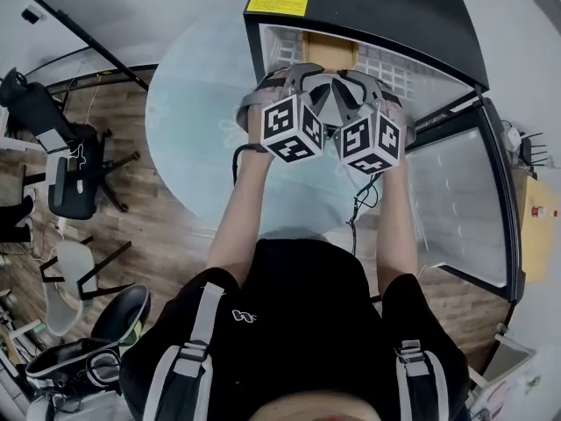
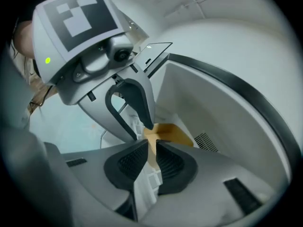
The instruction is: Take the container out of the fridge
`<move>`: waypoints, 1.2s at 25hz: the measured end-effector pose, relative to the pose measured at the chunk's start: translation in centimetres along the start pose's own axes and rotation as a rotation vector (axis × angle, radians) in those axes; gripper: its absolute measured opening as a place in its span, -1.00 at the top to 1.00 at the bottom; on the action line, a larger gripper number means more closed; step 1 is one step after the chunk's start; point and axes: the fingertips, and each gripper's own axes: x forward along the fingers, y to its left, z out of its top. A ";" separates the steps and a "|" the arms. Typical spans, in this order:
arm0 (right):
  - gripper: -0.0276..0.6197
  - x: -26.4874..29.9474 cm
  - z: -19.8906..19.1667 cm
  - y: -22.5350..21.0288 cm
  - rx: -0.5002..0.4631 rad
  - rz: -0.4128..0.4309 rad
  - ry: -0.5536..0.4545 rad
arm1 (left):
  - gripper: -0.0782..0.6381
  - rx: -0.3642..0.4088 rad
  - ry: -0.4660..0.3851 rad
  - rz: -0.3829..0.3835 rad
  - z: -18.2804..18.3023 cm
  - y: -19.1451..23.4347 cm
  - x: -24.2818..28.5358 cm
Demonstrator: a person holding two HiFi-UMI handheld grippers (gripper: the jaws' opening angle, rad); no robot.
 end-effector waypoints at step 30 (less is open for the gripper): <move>0.81 2.5 -2.9 2.1 -0.249 0.080 0.205 | 0.58 0.093 0.093 -0.046 -1.3 -1.5 2.9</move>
